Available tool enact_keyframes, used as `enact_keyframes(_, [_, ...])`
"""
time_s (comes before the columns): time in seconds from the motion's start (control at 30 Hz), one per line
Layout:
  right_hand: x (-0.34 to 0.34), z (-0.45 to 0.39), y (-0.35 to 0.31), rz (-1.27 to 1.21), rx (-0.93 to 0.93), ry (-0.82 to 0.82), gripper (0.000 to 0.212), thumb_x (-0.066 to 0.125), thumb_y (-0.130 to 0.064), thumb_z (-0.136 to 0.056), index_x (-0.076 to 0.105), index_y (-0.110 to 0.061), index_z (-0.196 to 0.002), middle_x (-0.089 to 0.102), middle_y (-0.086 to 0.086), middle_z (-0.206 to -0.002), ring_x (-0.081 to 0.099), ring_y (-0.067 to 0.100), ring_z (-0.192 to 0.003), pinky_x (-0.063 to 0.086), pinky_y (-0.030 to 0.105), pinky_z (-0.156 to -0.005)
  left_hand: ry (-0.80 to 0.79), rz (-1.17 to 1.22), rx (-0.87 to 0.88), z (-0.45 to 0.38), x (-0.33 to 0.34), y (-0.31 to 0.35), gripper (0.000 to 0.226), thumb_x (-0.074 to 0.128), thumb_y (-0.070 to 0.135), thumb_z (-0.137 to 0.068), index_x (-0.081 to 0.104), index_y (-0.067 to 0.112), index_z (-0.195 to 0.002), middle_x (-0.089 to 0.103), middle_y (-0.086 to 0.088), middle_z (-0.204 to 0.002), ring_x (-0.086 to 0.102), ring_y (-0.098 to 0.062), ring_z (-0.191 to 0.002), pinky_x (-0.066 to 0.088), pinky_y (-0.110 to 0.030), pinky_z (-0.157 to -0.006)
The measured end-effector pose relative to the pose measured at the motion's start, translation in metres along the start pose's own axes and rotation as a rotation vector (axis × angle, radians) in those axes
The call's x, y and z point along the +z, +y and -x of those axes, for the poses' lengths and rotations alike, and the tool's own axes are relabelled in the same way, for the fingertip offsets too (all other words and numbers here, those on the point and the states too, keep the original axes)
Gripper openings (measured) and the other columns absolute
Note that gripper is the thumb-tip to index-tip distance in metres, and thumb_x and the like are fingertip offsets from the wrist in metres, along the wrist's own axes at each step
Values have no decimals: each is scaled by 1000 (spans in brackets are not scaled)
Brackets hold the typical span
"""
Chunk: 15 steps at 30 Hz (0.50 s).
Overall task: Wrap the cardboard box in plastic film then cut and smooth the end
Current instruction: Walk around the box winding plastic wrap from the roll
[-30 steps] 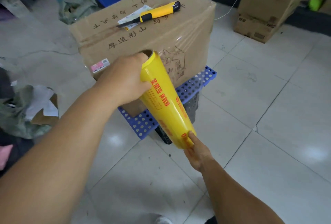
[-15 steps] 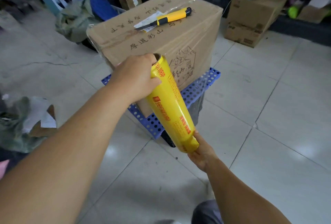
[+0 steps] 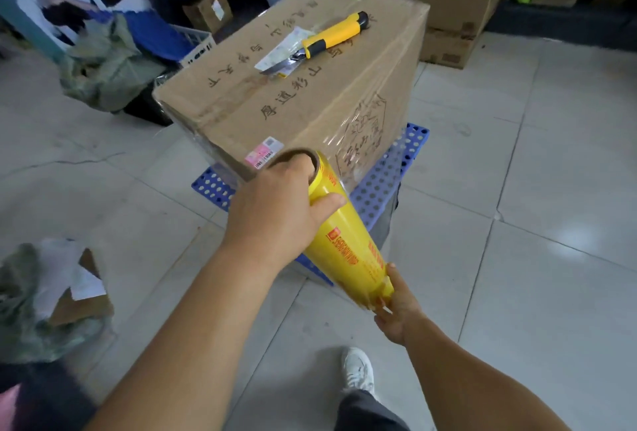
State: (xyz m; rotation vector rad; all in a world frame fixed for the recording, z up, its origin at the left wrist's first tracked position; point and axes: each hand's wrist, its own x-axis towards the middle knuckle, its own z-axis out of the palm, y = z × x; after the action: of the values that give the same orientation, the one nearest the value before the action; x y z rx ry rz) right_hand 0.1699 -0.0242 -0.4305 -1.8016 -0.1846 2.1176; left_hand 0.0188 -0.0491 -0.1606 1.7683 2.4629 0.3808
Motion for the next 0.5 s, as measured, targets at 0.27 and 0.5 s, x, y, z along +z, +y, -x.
enact_keyframes(0.27, [30, 12, 17, -91, -8, 105, 73, 59, -71, -75, 49, -23, -130, 50, 3, -131, 51, 21, -111, 44, 31, -83, -136, -80, 199, -5, -17, -22, 25, 58, 33, -86, 47, 19, -105, 63, -5, -102, 57, -32, -96, 35, -34, -63])
enact_keyframes(0.5, [37, 9, 43, -178, -25, 85, 72, 45, -71, -83, 52, -19, -132, 57, -1, -127, 52, 17, -118, 39, 28, -93, -59, -12, 279, -2, -19, -41, 35, 60, 49, -82, 53, 17, -96, 65, -6, -94, 57, -32, -89, 31, -32, -60])
